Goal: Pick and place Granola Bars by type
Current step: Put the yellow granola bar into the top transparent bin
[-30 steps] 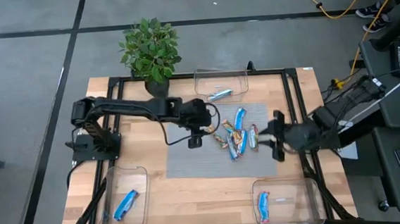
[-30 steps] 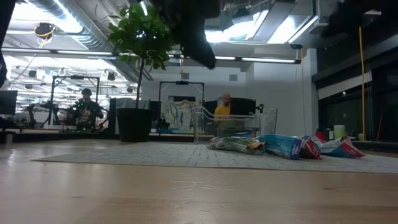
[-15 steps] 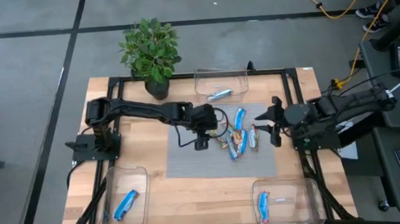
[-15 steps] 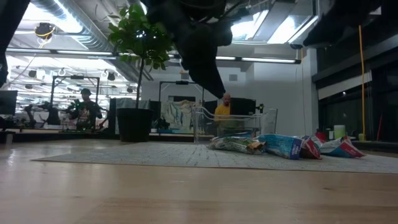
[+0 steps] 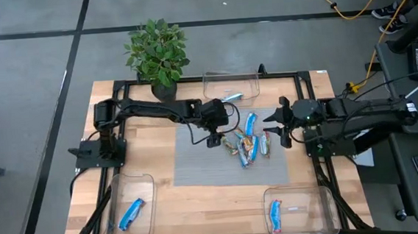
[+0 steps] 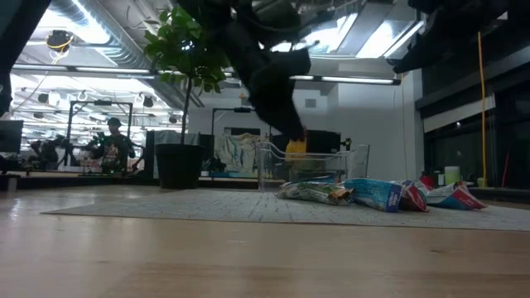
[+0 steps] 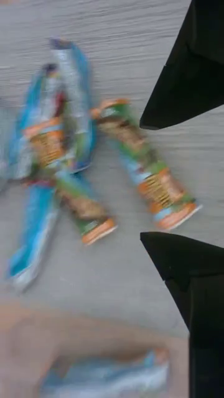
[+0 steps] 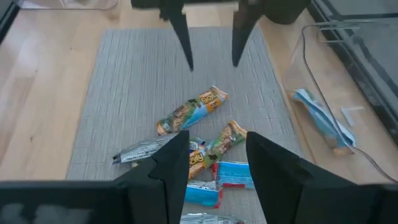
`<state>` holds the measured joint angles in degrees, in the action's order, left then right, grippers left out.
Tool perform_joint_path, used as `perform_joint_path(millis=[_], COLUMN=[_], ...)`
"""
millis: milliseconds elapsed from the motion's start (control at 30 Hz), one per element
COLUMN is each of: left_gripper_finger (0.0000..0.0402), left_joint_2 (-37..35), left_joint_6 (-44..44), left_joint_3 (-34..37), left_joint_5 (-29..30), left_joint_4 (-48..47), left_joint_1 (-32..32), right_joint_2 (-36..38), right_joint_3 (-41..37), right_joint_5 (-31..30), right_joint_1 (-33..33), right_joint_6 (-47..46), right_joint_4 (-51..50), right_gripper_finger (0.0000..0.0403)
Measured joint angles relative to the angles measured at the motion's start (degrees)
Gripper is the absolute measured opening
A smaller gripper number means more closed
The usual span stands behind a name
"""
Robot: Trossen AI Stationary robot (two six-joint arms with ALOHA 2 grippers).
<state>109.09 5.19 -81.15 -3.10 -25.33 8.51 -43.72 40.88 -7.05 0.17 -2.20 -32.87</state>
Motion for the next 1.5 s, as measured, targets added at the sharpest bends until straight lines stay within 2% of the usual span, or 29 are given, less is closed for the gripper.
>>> perform_joint_path(millis=[467,1100,1267,1500], left_gripper_finger=[0.0276,0.0273,0.0247,0.0175], left_joint_2=[7.5,11.6,12.2,12.2], left_joint_6=[0.6,3.2,2.1,0.1], left_joint_3=[-0.1,0.0,-0.1,-0.1], left_joint_5=[-1.5,-3.7,-3.8,-3.9], left_joint_4=[5.4,6.5,6.5,6.7], left_joint_1=[-1.0,-0.9,-0.9,-0.9], right_joint_2=[0.0,0.0,0.0,0.0], right_joint_3=[0.0,0.0,0.0,0.0], right_joint_5=[8.5,9.3,9.3,9.3], right_joint_1=[-7.2,-7.9,-7.9,-7.9], right_joint_6=[1.4,1.1,1.0,1.1], right_joint_4=[0.8,1.4,1.4,1.4], right_gripper_finger=[0.0161,0.0161,0.0161,0.0161])
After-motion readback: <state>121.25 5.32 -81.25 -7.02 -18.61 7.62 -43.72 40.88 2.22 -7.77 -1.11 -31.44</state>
